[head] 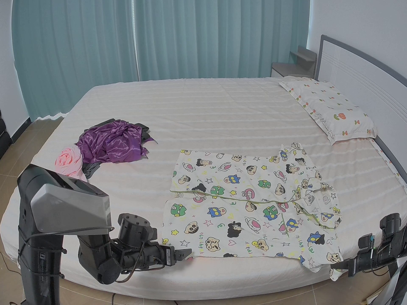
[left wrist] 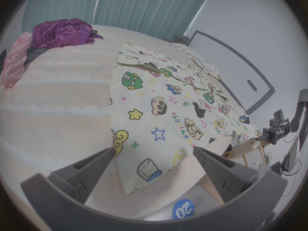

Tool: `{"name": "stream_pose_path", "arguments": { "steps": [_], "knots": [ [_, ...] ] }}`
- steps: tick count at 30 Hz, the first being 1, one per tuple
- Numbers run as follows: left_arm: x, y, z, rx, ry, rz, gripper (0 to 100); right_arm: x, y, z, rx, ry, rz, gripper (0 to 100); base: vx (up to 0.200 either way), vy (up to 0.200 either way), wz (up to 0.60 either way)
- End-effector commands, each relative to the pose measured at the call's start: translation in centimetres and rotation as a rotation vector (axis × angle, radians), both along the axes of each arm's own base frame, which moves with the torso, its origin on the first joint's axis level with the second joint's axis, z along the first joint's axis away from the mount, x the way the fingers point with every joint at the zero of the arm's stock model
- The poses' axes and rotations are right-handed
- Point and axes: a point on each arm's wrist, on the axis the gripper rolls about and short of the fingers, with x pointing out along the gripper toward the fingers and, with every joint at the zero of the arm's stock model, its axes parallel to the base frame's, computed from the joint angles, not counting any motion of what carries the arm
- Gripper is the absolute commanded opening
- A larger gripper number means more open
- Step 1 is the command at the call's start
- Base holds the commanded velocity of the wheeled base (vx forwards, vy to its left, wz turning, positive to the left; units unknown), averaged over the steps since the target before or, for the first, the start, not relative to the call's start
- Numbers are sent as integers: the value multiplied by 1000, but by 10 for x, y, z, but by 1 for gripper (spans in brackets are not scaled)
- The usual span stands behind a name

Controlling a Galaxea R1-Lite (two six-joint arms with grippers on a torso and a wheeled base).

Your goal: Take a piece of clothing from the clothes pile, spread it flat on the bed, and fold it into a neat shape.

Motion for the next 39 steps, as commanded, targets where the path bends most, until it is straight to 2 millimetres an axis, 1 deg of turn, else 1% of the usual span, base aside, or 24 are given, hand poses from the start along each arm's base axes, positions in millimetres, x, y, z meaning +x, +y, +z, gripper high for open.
{"name": "stream_pose_path", "arguments": {
  "steps": [1, 4, 5, 12, 18, 20, 25, 26, 27, 29, 31, 35, 36, 37, 39],
  "knots": [
    [-1, -2, -17, 20, 38, -8, 100, -5, 2, -2, 10, 24, 2, 0, 0, 0, 0],
    [-1, -2, -17, 22, 38, -10, 100, -4, 3, -2, 11, 25, 9, 0, 0, 0, 0],
    [-1, -2, -17, 23, 40, -10, 0, -4, 3, -2, 11, 25, 9, 0, 0, 0, 0],
    [-3, 3, -17, 31, 44, 8, 0, -4, 3, -2, 2, 30, 4, 0, 0, 0, 0],
    [-3, 5, -11, 25, 34, 17, 0, -5, 2, -2, -5, 30, -2, 0, 0, 0, 0],
    [-4, 4, -1, 10, 13, 17, 0, -5, 2, -1, -6, 23, -3, 0, 0, 0, 0],
    [-1, 2, 8, -18, -15, 26, 0, -4, 1, 0, 2, 13, -5, 0, 0, 0, 0],
    [2, 0, 16, -49, -29, 44, 0, -5, 2, 2, 8, 2, -5, 0, 0, 0, 0],
    [3, 0, 17, -54, -29, 48, 0, -4, 2, 2, 11, -2, -3, 0, 0, 0, 0],
    [3, -2, 31, -104, -36, 70, 0, -4, 2, 5, 31, -23, 5, 0, 0, 0, 0],
    [6, -5, 38, -112, -25, 78, 0, 0, 1, 7, 40, -45, 4, 0, 0, 0, 0],
    [20, -11, 54, -126, 29, 126, 0, 10, 0, 13, 44, -79, -5, 0, 0, 0, 0],
    [20, -12, 55, -128, 31, 131, 0, 10, 0, 13, 44, -78, -6, 0, 0, 0, 0],
    [28, -16, 67, -150, 74, 170, 0, 14, 0, 17, 44, -99, -5, 0, 0, 0, 0],
    [34, -19, 75, -149, 102, 190, 0, 18, 0, 20, 49, -115, -4, 0, 0, 0, 0]
  ]
}}
